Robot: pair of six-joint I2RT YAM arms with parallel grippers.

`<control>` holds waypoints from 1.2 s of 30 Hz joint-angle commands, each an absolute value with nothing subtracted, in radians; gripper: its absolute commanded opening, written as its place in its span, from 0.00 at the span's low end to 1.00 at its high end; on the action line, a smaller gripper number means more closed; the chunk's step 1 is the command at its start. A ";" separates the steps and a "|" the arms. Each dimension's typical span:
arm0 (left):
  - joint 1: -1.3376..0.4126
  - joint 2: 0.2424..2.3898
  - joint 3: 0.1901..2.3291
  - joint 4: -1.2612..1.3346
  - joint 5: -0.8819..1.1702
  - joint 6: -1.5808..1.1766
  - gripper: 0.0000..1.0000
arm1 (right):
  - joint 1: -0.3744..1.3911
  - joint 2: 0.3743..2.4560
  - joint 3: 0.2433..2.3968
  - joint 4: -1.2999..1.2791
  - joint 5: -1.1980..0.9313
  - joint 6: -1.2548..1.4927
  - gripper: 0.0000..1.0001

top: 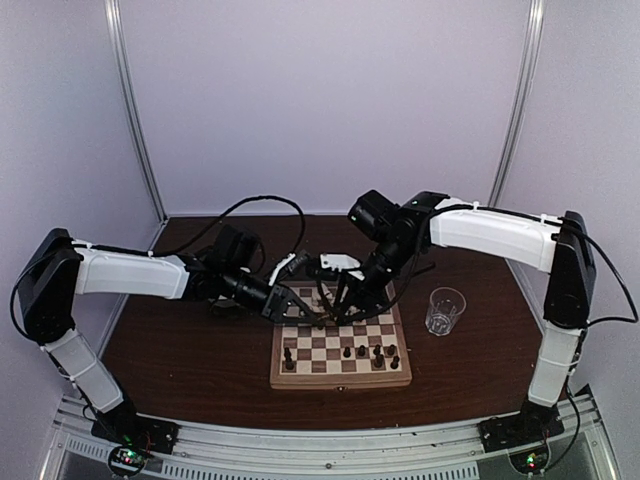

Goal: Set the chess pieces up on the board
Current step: Adjust the chess pile.

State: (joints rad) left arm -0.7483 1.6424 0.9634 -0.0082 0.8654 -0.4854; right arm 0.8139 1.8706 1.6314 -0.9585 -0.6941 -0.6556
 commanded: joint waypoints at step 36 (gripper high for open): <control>-0.753 1.661 0.886 0.303 0.897 -0.679 0.25 | 0.782 1.911 1.682 -0.950 -0.780 -0.551 0.01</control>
State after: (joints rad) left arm -0.7498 1.6516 0.8921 0.2169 0.8761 -0.6605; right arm 0.7856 1.9133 1.6653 -0.9668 -0.7528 -0.5686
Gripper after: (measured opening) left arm 0.290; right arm 0.135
